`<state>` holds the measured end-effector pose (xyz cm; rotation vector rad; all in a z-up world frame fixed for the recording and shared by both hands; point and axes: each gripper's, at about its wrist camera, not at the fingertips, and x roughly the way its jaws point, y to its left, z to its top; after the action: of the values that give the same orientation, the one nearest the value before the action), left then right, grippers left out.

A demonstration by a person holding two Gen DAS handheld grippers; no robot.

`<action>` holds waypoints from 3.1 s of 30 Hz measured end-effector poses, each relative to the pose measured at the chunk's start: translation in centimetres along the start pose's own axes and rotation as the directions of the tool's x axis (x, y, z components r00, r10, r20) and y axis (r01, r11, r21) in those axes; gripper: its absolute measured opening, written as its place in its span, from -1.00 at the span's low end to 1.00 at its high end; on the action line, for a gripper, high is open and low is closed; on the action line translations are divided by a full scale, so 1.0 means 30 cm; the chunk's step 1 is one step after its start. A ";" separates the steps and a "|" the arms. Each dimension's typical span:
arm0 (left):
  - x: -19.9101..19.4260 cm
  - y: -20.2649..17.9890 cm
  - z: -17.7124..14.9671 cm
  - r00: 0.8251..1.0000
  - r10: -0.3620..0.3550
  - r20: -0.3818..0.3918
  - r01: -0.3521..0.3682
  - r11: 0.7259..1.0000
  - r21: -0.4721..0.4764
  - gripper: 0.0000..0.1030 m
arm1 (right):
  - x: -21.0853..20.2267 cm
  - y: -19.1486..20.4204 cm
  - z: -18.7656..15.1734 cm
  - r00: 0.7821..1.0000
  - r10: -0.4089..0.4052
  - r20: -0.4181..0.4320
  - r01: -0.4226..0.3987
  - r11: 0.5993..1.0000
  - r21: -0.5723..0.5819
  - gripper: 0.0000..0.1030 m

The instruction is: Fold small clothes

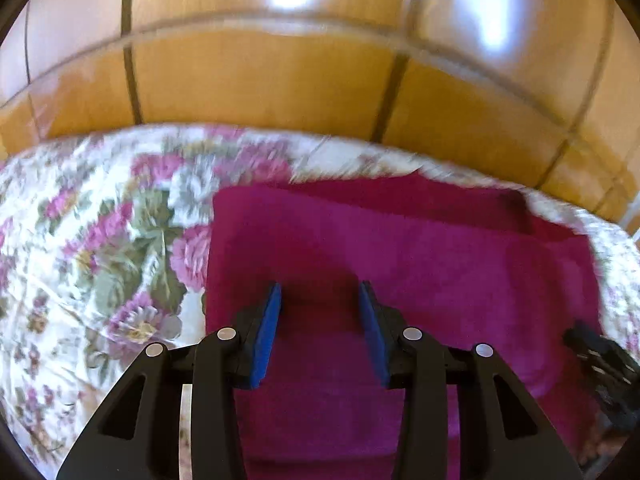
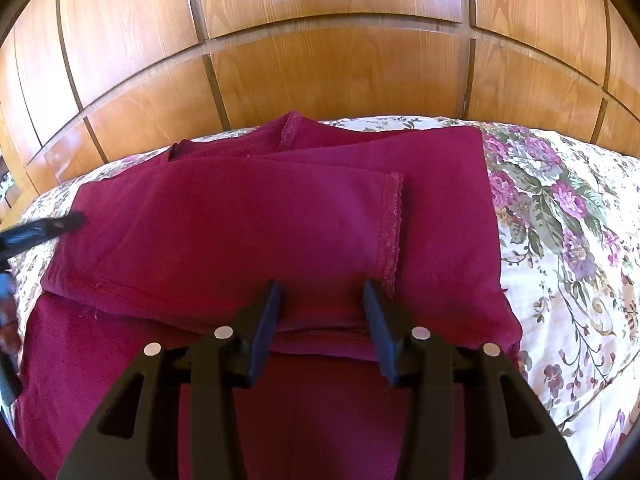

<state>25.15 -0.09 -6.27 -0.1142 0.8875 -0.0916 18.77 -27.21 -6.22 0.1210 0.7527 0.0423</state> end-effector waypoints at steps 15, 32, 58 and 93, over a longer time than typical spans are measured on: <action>-0.108 0.003 -0.113 0.998 0.053 0.040 -0.053 0.998 0.017 0.42 | 0.007 -0.007 0.004 1.000 0.014 -0.003 -0.014 1.000 0.012 -0.14; -0.424 0.075 -0.469 0.996 0.054 0.074 -0.055 0.998 0.010 0.42 | -0.002 0.053 0.004 0.995 -0.103 0.001 0.103 0.992 -0.070 -0.06; -0.560 0.234 -0.698 1.000 -0.031 -0.005 0.031 0.999 -0.029 0.09 | -0.322 -0.173 -0.269 0.975 -0.187 -0.119 0.190 0.982 0.010 0.89; -0.461 0.157 -0.299 0.928 -0.374 -0.002 0.370 0.918 -0.143 -0.83 | -0.360 -0.226 -0.158 0.973 0.204 -0.110 -0.173 0.954 0.244 -0.68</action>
<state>9.64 5.80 -1.91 -0.4153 0.8929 -0.3877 7.63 -34.39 -3.16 0.4178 0.8770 0.1455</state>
